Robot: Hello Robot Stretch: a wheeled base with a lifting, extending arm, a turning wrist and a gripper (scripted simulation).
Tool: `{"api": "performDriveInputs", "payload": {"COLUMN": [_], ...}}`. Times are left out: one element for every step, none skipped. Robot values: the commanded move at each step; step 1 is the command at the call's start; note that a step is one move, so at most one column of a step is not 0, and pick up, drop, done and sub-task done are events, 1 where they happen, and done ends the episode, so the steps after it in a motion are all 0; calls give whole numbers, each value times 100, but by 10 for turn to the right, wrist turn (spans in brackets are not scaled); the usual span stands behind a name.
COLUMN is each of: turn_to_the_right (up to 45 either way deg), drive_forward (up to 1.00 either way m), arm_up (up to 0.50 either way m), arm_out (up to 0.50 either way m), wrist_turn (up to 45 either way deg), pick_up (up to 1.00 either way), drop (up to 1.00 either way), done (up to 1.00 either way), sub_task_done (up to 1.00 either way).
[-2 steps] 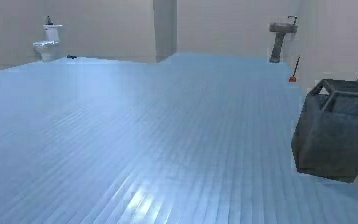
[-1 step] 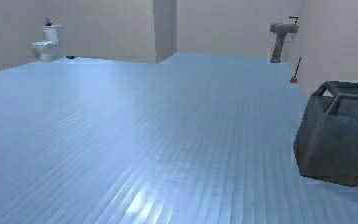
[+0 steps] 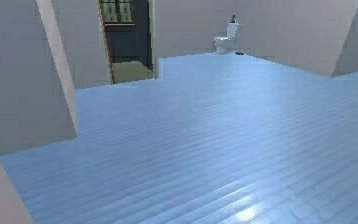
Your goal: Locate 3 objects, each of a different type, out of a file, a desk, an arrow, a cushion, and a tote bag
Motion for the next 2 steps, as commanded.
{"api": "performDriveInputs", "payload": {"turn_to_the_right": [-90, 0], "drive_forward": [0, 100], "arm_up": [0, 0], "arm_out": [0, 0], "wrist_turn": [0, 0], "pick_up": [0, 0], "drop": [0, 0], "done": [0, 0], "sub_task_done": [0, 0]}}
